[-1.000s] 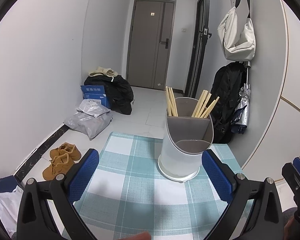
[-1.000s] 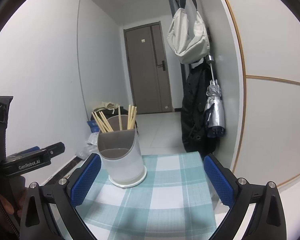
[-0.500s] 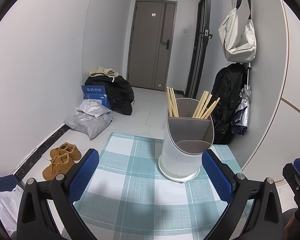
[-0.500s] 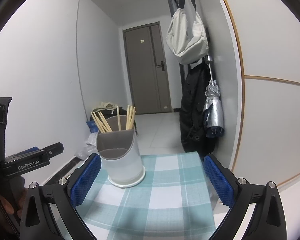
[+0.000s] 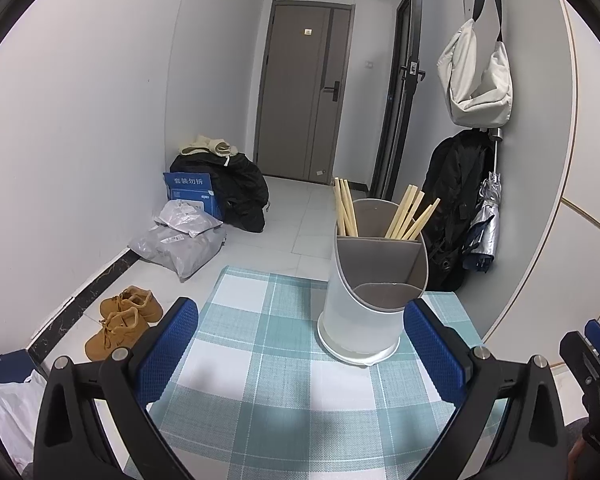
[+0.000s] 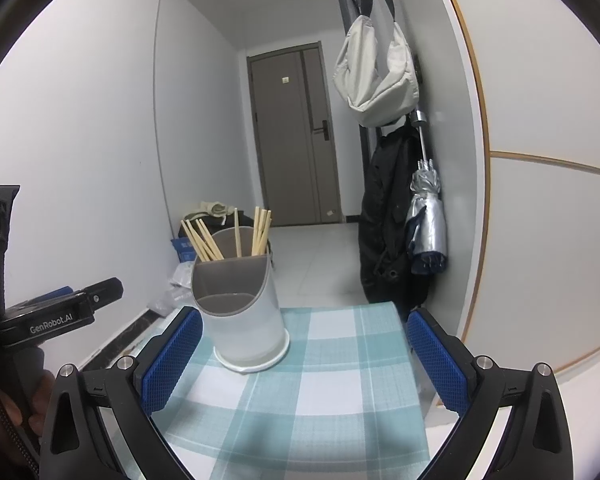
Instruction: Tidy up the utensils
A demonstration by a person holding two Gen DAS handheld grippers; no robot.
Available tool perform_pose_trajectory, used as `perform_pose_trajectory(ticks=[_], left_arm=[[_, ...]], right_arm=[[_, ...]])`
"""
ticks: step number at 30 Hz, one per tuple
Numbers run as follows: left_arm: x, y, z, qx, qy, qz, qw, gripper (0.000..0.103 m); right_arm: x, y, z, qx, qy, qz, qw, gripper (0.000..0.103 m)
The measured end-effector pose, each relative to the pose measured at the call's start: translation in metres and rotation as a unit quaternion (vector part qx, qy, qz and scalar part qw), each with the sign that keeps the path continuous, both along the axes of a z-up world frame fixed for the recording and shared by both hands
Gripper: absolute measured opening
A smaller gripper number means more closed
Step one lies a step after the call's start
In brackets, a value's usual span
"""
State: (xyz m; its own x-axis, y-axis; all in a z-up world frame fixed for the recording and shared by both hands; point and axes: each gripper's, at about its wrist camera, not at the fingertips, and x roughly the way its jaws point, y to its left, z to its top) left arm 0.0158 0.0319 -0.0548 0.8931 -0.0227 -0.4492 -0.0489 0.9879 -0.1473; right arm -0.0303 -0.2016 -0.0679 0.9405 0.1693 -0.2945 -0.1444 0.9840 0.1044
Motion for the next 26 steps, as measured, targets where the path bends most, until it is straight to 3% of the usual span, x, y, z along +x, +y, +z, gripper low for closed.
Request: perform_pose_trajectory(ticks=[26], left_arm=[[0.0022,0.0020,-0.0046,0.000,0.015,0.007,0.9999,0.100]], right_arm=[[0.0012,0.0014,-0.0018,0.001,0.007,-0.002,1.000,0.103]])
